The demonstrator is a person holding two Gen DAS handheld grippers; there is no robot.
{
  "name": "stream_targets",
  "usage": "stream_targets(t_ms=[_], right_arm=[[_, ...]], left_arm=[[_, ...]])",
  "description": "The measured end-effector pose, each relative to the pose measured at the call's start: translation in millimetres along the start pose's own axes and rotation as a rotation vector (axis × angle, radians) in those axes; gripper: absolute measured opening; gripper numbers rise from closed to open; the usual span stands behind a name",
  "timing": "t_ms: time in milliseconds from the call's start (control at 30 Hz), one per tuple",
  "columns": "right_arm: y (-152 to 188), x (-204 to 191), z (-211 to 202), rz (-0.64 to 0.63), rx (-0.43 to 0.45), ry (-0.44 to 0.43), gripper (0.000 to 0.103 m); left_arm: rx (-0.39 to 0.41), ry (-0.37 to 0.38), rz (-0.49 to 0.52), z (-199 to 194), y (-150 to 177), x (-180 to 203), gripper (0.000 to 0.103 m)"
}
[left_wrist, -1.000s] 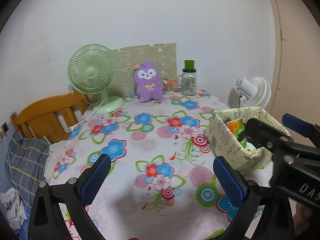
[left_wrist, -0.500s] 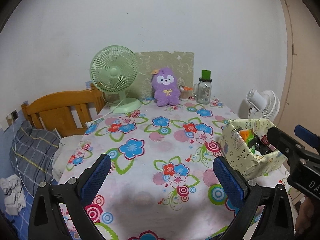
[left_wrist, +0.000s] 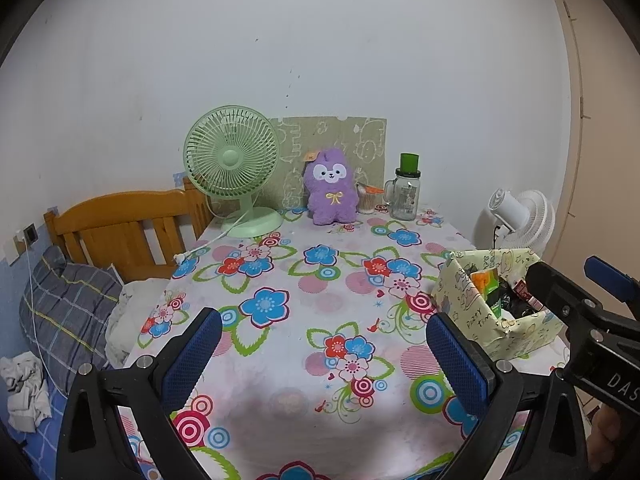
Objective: Organize soft objects
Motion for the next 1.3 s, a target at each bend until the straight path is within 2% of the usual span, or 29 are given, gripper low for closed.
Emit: stream_targets(t_ms=[1300], right_arm=[[-0.8,3.8,-1.7,0.008,-0.003,-0.005,0.099]], left_arm=[[0.007,-0.020,0.009,-3.5,-2.6,3.1,0.103]])
Point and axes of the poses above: each gripper's, at about its wrist camera, not at the fingertips, and z roughly the way its jaws point, x to its right, y to its underside, the point moved 4 cm from there along z, roughly the way its jaws point, and after that the axes turned 3 degrees about -z, right-handed, at the moved point
